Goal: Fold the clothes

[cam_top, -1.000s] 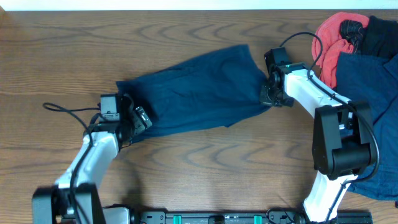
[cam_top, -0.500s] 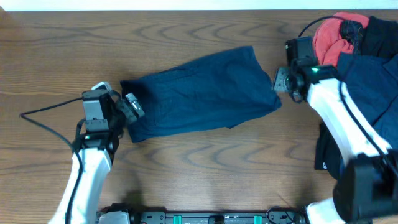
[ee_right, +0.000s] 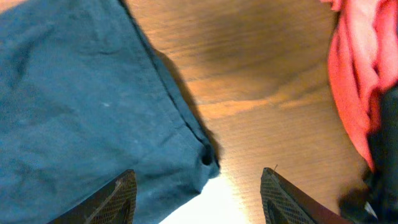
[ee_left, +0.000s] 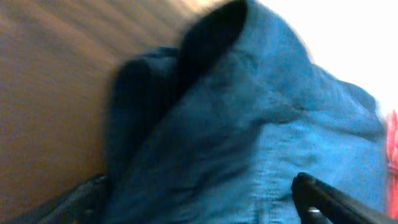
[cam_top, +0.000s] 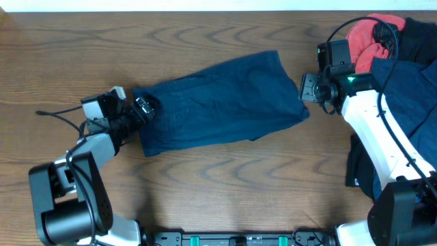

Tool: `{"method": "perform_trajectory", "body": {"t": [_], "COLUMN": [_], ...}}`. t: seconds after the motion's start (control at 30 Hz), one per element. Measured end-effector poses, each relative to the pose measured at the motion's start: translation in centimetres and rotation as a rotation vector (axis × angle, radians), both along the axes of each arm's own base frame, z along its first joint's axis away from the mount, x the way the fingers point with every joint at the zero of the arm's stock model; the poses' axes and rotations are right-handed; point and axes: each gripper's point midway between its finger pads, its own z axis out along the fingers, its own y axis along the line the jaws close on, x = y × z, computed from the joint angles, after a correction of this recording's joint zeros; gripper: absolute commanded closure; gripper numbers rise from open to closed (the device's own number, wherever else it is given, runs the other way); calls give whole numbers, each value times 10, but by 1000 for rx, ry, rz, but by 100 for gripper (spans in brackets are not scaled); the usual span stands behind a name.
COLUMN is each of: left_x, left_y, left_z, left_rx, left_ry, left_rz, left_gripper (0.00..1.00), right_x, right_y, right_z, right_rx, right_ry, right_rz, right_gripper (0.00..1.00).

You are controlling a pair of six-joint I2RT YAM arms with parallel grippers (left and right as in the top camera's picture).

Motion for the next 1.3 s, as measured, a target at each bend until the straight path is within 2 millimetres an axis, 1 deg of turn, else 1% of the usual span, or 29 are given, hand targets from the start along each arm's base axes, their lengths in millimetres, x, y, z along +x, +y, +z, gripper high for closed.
{"method": "perform_trajectory", "body": {"t": [0.03, 0.07, 0.1, 0.13, 0.2, 0.27, 0.3, 0.43, 0.47, 0.5, 0.53, 0.63, 0.77, 0.9, 0.97, 1.07, 1.1, 1.13, 1.27, 1.3], "left_x": [-1, -2, -3, -7, -16, -21, -23, -41, -45, -49, -52, -60, -75, -82, -82, -81, -79, -77, -62, -60], "left_y": [-5, -9, -13, -17, -23, -28, -29, -32, -33, -34, -35, -37, -38, -37, -37, -38, -38, -38, -36, -36], "left_z": [-3, -5, -7, -12, -21, -23, -23, -16, -11, -5, 3, 34, 63, 85, 97, 110, 115, 122, 157, 163], "left_rx": [-20, -37, -49, -61, -89, -108, -116, -135, -137, -138, -137, -126, -111, -101, -102, -113, -117, -122, -134, -136], "left_ry": [12, 15, 27, 46, 87, 107, 117, 180, 187, 189, 182, 149, 130, 88, 51, 19, 7, -7, -85, -97], "left_rz": [-16, -33, -43, -51, -65, -75, -75, -63, -59, -56, -54, -46, -18, 1, 12, 26, 27, 30, 33, 35], "left_gripper": [41, 59, 81, 94, 94, 94, 94, 94, 94, 94, 94, 94, 94, 94, 94, 94, 94, 94, 94, 94], "right_x": [1, 2, 2, 1, -1, -2, -3, -10, -11, -13, -14, -19, -23, -40, -51, -68, -76, -79, -100, -105], "right_y": [3, 8, 13, 17, 26, 35, 42, 69, 76, 83, 91, 118, 156, 198, 220, 248, 264, 269, 312, 320], "right_z": [0, 1, 1, 1, 1, 1, 1, -8, -13, -18, -25, -46, -71, -96, -109, -128, -130, -130, -129, -129], "right_rx": [7, 15, 22, 27, 36, 44, 52, 97, 112, 124, 141, 213, 293, 360, 392, 420, 449, 453, 487, 493], "right_ry": [-3, -8, -10, -9, -7, -4, -2, 30, 44, 58, 75, 125, 157, 209, 235, 271, 278, 277, 245, 238], "right_rz": [14, 34, 52, 67, 98, 135, 160, 273, 298, 323, 348, 427, 529, 632, 682, 737, 770, 781, 886, 908], "right_gripper": [39, 39, 39, 40, 43, 49, 59, 79, 84, 94, 98, 99, 99, 99, 99, 99, 99, 99, 99, 99]}}
